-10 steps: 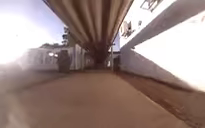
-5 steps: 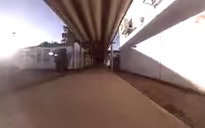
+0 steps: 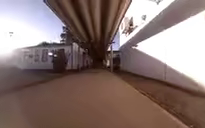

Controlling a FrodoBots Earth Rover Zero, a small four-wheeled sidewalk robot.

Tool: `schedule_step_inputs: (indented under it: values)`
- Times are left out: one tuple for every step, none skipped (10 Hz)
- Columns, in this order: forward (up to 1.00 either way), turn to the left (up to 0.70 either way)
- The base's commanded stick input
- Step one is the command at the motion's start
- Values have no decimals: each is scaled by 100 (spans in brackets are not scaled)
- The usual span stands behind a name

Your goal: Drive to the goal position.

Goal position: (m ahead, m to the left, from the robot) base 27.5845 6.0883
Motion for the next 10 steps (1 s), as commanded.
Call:
schedule_step_inputs:
  values:
    - [70,0]
    - [70,0]
    - [70,0]
    - [70,0]
    - [70,0]
    - [70,0]
    - [70,0]
    - [70,0]
    - [70,0]
    - [70,0]
